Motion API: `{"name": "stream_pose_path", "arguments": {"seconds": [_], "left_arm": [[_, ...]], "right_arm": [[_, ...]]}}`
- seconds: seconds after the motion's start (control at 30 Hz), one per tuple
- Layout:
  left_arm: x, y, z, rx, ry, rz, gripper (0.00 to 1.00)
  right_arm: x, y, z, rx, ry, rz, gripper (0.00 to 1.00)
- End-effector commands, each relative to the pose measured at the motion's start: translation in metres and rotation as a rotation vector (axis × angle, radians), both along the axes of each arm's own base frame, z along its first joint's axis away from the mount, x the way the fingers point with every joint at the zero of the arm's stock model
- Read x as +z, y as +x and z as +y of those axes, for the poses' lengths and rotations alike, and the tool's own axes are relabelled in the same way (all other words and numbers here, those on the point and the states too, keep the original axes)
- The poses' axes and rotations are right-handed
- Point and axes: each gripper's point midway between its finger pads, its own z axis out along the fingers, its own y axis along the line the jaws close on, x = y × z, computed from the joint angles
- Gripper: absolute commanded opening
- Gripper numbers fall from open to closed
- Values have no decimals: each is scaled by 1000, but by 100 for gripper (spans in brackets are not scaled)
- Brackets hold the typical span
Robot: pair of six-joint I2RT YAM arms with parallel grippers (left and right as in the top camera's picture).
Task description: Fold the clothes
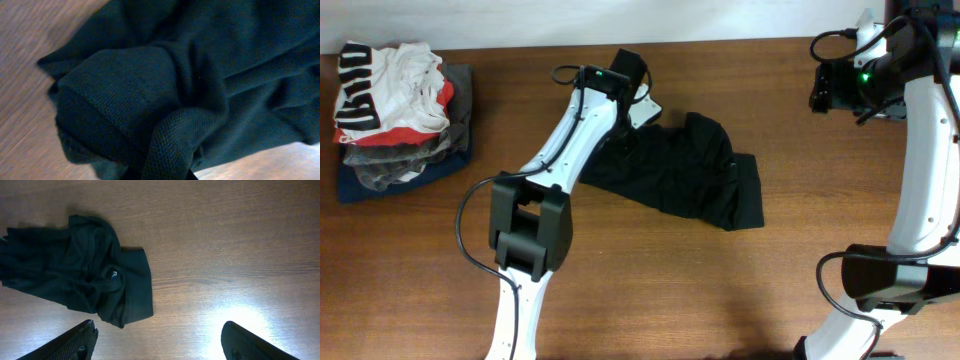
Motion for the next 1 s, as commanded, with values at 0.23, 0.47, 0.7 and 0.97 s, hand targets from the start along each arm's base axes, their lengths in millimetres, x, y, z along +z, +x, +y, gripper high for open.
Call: {"name": "stream_pose_path", "arguments": {"seconds": [0.23,0.47,0.7,0.97], "left_arm": [[-3,4,7,20,-24,10,4],[-2,-4,-15,-19,-61,20,56],[-1,-18,-42,-69,-117,47,72],[3,-28,-65,-101,-207,81,70]], "right_arm": [[-12,-2,-2,-4,6,38,84],[-12,-1,-2,-3,5,34,84],[-11,2,-2,-4,4,24,84],[-11,2,-2,10,-1,21,84]]}}
